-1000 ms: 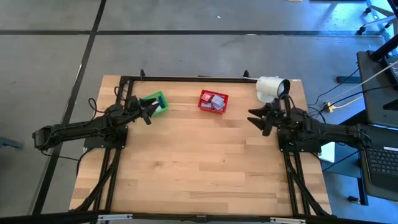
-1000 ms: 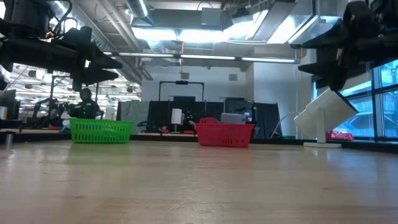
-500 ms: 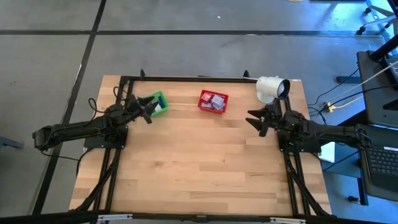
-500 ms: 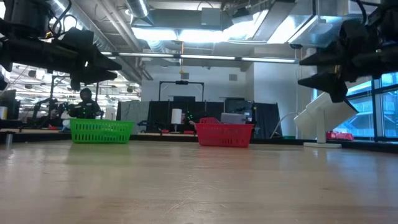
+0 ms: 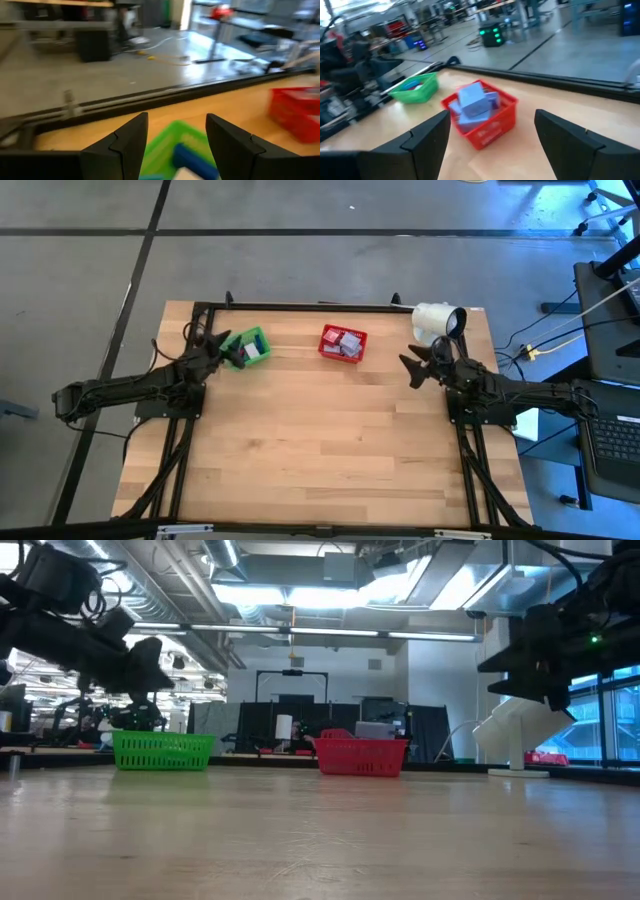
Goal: Pick & Place Office items
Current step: Return to Home Position
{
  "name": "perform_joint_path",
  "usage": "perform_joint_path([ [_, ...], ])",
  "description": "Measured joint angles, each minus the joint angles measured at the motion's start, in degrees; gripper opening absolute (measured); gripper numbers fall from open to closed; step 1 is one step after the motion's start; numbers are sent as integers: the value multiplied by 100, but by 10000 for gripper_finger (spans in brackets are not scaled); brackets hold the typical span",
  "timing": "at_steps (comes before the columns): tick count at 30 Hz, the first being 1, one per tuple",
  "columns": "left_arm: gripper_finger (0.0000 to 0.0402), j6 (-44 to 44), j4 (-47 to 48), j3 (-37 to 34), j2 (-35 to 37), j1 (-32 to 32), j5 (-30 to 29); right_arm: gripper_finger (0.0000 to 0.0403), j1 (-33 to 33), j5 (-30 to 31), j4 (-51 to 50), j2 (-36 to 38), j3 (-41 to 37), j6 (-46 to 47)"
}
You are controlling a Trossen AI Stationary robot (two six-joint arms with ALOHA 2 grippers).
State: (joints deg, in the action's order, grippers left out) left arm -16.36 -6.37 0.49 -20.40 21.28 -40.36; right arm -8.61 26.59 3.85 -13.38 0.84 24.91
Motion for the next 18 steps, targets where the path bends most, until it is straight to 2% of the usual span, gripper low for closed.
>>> perform_joint_path([
  [5, 196, -279, 249, 0, 2, 0, -535, 292, 1, 145, 1, -5, 0, -27],
  [18, 196, -293, 236, 0, 2, 0, -459, 292, 3, 82, 1, -5, 2, -6],
])
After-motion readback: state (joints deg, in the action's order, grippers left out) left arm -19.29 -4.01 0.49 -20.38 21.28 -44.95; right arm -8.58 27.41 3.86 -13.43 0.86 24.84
